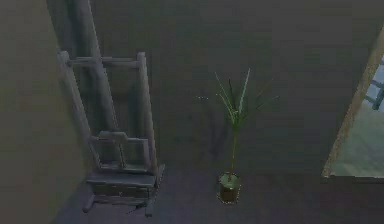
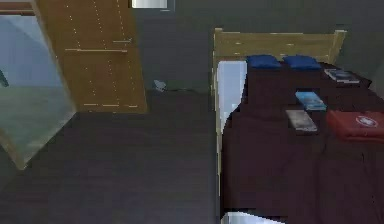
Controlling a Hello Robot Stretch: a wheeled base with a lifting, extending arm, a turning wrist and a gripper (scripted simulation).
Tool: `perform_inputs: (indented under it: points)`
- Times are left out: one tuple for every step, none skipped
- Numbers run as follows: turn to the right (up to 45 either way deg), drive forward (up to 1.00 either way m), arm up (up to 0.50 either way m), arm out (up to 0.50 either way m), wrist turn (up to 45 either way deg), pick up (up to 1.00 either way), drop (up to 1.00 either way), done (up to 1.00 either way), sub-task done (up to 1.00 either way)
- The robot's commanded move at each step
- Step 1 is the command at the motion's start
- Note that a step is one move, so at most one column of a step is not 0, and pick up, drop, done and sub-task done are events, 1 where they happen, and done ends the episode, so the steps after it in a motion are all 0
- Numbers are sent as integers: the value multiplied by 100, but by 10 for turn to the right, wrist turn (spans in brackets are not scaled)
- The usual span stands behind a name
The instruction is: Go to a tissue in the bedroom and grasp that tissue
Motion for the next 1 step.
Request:
perform_inputs:
  points:
    - [300,0,0,0,0,0,0,0,0]
